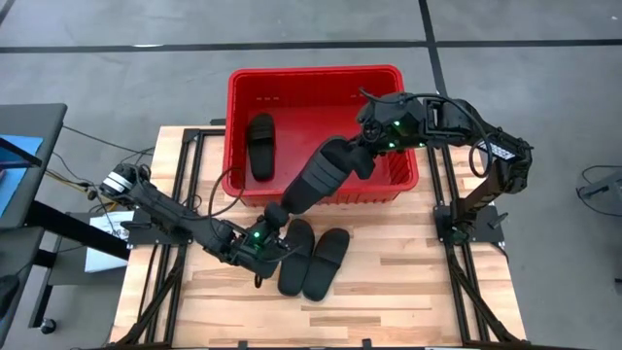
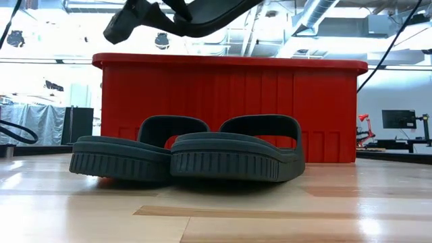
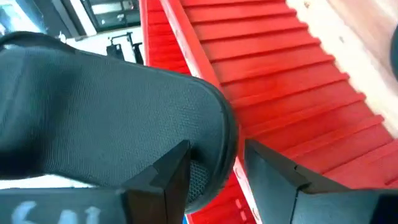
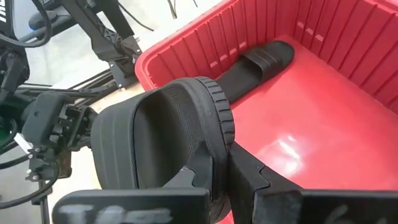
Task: Pick and place slides into bin
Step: Put the black slide into the red container
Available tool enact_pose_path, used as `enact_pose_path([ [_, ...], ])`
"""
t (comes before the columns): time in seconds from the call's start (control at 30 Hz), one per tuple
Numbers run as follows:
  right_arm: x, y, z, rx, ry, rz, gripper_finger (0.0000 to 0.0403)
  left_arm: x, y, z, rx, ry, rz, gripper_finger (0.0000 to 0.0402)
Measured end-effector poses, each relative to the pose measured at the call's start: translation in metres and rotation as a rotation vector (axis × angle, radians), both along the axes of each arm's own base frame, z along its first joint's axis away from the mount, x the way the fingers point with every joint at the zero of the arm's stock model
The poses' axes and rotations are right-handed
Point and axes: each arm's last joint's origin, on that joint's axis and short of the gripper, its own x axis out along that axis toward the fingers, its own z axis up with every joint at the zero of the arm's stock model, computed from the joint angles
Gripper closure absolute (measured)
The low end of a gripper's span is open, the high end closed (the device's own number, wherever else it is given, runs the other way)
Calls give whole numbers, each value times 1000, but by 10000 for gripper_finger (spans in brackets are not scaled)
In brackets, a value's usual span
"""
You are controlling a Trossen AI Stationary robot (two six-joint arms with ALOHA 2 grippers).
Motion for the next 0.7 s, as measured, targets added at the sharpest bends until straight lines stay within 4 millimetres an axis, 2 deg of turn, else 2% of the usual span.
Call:
enact_pose_path([
  [0.13, 0, 0, 1, -4, -9, -4, 392, 0, 4, 1, 58, -27, 66, 263],
  [0.2, 0, 0, 1, -4, -14, -4, 392, 0, 5, 2, 72, -32, 79, 280],
  [0.33, 1, 1, 3, -7, -34, 11, 392, -1, 5, 2, 100, -14, 82, 371],
  [0.37, 1, 1, 4, -5, -36, 16, 392, -1, 5, 2, 102, -10, 79, 382],
  [0.7, 1, 2, 4, -6, -34, 30, 392, -1, 4, 3, 130, -10, 89, 396],
])
